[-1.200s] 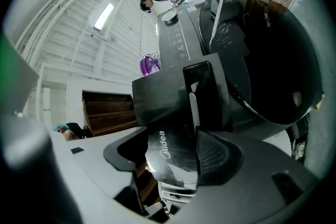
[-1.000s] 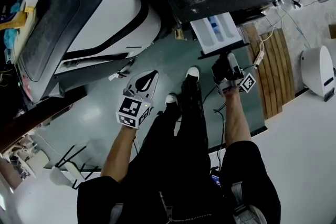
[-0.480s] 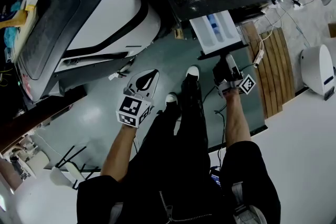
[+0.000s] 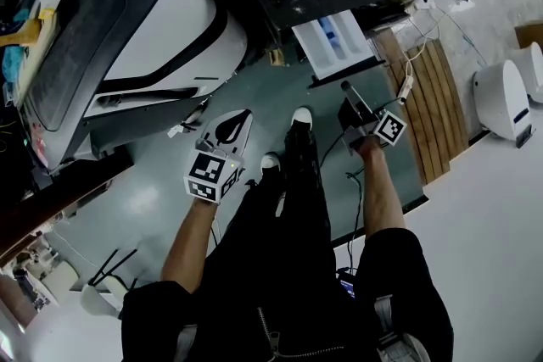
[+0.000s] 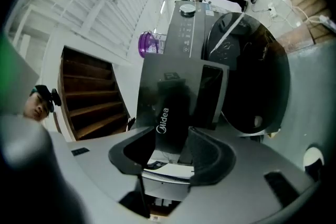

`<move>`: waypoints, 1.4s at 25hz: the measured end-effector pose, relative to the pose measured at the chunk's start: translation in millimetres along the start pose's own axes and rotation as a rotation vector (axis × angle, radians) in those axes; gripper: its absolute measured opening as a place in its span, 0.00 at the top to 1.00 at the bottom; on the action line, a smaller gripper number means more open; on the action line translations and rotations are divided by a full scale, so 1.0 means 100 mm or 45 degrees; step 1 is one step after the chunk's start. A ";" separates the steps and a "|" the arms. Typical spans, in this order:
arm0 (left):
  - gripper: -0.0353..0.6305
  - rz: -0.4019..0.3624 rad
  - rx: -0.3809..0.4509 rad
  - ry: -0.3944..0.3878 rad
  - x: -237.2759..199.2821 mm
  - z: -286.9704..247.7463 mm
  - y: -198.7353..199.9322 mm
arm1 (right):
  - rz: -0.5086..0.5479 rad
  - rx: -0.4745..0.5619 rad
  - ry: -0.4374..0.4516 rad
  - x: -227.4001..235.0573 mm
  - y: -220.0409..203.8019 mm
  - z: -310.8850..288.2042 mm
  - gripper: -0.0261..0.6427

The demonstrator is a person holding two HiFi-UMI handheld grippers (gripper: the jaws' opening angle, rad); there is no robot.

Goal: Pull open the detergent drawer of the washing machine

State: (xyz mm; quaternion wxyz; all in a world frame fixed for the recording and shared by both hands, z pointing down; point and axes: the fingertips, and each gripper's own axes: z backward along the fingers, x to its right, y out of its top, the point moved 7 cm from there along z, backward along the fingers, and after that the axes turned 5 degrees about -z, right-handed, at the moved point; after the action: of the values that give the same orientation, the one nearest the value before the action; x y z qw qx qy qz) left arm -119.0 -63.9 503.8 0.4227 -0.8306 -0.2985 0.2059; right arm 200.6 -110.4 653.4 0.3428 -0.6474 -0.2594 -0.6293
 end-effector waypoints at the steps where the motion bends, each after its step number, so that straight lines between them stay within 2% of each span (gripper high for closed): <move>1: 0.92 -0.003 0.005 -0.005 0.02 0.01 0.00 | 0.045 -0.011 -0.038 -0.04 -0.02 0.01 0.69; 5: 0.92 -0.018 0.025 -0.027 0.09 0.08 -0.02 | 0.275 0.001 -0.237 -0.20 -0.05 0.11 0.74; 7: 0.92 -0.024 0.034 -0.035 0.13 0.12 -0.03 | 0.356 0.007 -0.301 -0.29 -0.09 0.16 0.78; 12: 0.92 -0.049 0.053 -0.043 0.17 0.28 -0.06 | 0.518 -0.037 -0.329 -0.58 -0.25 0.22 0.94; 19: 0.92 -0.082 0.116 -0.048 0.21 0.45 -0.01 | 0.800 -0.026 -0.452 -1.04 -0.44 0.30 0.95; 27: 0.92 -0.117 0.217 -0.071 0.29 0.58 0.18 | 1.067 -0.003 -0.467 -1.66 -0.67 0.42 0.95; 31: 0.92 -0.128 0.268 -0.085 0.34 0.65 0.28 | 1.125 0.059 -0.426 -2.00 -0.73 0.51 0.95; 35: 0.92 -0.148 0.315 -0.102 0.40 0.74 0.39 | 1.228 0.078 -0.463 -2.28 -0.81 0.59 0.95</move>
State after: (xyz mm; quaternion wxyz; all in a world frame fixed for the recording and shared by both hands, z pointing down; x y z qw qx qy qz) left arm -121.4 -12.5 426.9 0.5209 -0.7445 -0.3349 0.2494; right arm 159.3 7.9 437.7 0.5622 -0.7819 -0.0052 -0.2693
